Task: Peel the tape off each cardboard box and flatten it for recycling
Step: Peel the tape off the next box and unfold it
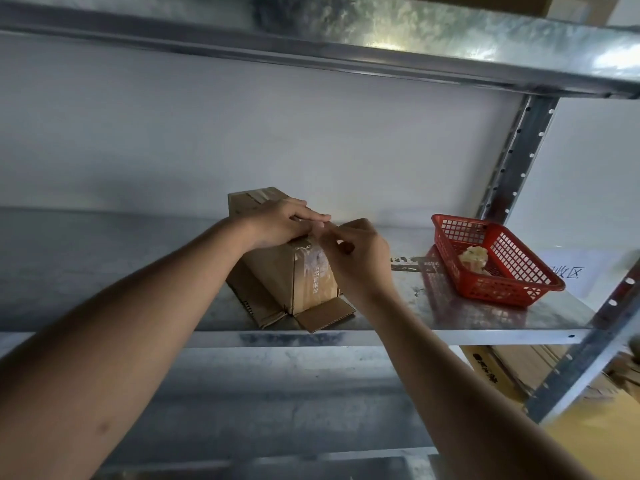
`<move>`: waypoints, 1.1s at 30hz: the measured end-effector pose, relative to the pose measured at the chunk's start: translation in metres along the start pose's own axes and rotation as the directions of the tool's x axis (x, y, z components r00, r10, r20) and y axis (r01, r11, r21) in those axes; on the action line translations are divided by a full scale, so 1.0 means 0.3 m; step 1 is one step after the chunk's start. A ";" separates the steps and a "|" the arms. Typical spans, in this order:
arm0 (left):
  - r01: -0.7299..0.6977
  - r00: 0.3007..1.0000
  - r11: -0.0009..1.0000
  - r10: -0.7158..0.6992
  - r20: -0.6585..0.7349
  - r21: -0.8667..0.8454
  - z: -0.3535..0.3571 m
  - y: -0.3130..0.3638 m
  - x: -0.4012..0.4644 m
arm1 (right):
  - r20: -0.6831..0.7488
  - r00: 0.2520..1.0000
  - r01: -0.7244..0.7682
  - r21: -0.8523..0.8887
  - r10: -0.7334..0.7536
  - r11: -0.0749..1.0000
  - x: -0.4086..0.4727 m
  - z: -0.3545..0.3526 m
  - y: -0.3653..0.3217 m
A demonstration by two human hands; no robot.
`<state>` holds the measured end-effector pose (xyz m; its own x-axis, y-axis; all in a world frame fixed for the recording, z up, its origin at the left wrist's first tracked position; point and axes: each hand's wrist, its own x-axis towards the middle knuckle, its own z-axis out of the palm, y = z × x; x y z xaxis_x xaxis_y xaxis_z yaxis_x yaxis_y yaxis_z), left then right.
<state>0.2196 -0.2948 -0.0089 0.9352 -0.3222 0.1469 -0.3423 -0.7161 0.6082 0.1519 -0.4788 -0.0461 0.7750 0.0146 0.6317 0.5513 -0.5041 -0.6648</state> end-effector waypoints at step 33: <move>-0.025 1.000 0.990 0.026 -0.008 0.136 -0.010 0.048 -0.085 | 0.056 0.966 -0.258 0.227 0.252 0.939 -0.013 0.002 -0.015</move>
<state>0.1910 -0.2951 -0.0013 0.9266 -0.3360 0.1688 -0.3746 -0.7856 0.4925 0.1467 -0.4760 -0.0457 0.9051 -0.0650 0.4202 0.3875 -0.2812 -0.8779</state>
